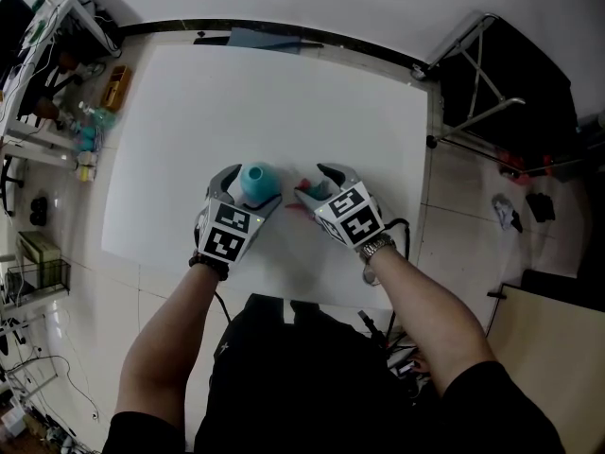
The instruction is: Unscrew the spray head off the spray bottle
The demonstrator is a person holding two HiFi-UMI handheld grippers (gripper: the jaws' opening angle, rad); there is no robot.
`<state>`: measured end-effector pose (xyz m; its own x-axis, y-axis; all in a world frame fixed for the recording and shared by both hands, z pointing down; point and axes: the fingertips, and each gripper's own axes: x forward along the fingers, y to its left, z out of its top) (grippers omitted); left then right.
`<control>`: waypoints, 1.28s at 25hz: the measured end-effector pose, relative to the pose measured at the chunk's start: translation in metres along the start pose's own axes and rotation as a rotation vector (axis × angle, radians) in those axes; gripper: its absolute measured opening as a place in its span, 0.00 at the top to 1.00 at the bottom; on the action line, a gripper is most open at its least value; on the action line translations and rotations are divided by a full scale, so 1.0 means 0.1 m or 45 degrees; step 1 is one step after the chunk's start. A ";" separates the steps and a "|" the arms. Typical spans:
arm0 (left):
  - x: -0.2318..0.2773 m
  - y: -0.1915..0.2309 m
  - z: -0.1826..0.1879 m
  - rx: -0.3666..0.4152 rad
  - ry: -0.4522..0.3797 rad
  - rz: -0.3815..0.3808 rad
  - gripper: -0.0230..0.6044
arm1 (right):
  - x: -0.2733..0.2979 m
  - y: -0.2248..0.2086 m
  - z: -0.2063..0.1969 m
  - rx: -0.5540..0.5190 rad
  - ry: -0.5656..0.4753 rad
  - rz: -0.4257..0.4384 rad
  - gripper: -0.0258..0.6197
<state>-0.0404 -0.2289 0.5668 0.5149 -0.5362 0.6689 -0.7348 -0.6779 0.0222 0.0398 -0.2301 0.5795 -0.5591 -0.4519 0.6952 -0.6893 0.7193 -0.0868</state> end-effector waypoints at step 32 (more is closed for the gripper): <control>-0.93 -0.61 0.36 -0.093 -0.273 0.113 0.72 | -0.93 0.82 0.44 -0.065 -0.249 -0.062 0.97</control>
<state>-0.0274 -0.1554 0.4762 0.5229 -0.6919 0.4978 -0.8075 -0.5891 0.0294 0.0146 -0.1527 0.4764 -0.6082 -0.5769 0.5453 -0.6959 0.7179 -0.0167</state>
